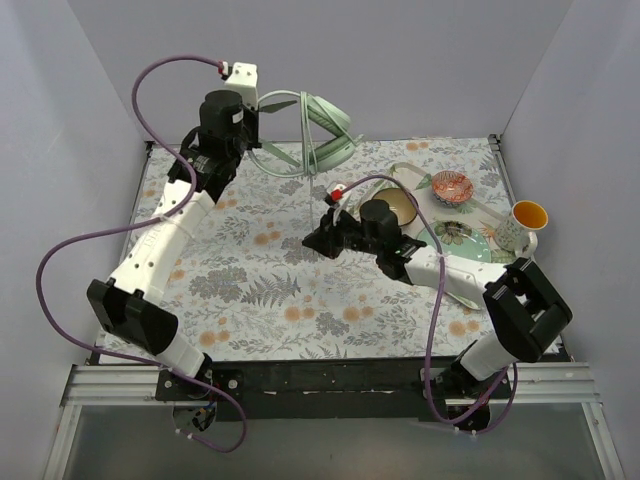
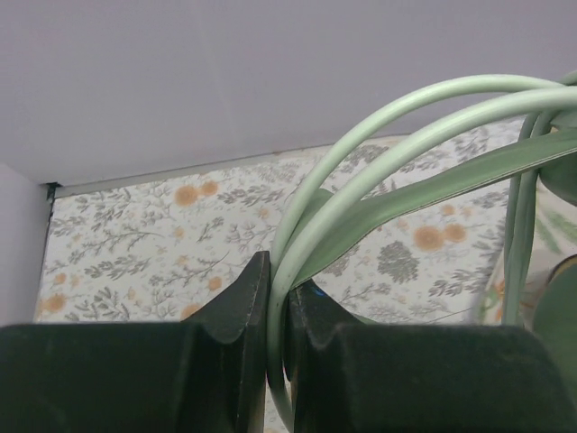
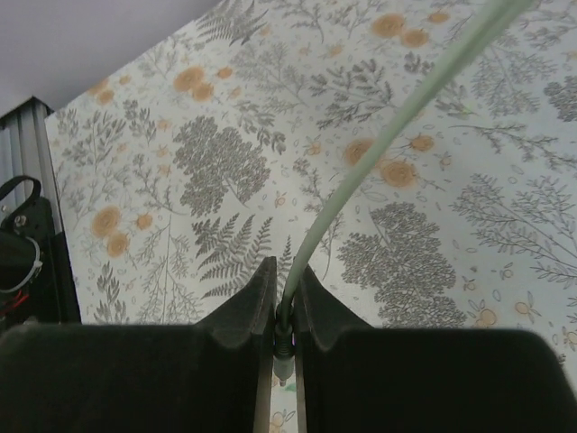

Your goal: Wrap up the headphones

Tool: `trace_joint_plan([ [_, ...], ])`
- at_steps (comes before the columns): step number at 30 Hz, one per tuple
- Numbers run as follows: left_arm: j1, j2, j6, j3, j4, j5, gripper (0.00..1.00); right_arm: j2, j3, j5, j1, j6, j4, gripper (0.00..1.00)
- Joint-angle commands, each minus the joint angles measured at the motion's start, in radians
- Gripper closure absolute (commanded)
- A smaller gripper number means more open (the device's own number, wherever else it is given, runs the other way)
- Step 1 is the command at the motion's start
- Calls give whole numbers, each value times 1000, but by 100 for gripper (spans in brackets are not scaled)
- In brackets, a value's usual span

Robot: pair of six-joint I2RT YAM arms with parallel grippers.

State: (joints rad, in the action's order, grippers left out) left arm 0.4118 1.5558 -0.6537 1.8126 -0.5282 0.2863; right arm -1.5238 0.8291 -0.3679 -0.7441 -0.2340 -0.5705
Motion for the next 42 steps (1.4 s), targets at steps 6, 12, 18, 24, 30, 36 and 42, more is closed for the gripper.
trace_joint_plan([
  [6, 1, -48, 179, -382, 364, 54, 100, -39, 315, 104, -143, 264, 760, 99],
  [12, 7, -89, 258, -605, 375, -112, 100, -61, 398, 41, -143, 301, 896, 99],
  [18, 16, -69, 325, -739, 289, -255, 100, -160, 551, 161, -140, 369, 1057, 99],
  [24, 16, -40, 325, -794, 221, -358, 100, -228, 619, 236, -120, 413, 1075, 99],
  [30, 16, -16, 324, -825, 209, -392, 100, -236, 590, 235, -74, 389, 1011, 99],
  [36, 13, 29, 324, -842, 201, -397, 100, -216, 513, 250, -55, 357, 902, 99],
  [42, 12, 55, 307, -823, 194, -395, 100, -252, 478, 201, -54, 335, 837, 96],
])
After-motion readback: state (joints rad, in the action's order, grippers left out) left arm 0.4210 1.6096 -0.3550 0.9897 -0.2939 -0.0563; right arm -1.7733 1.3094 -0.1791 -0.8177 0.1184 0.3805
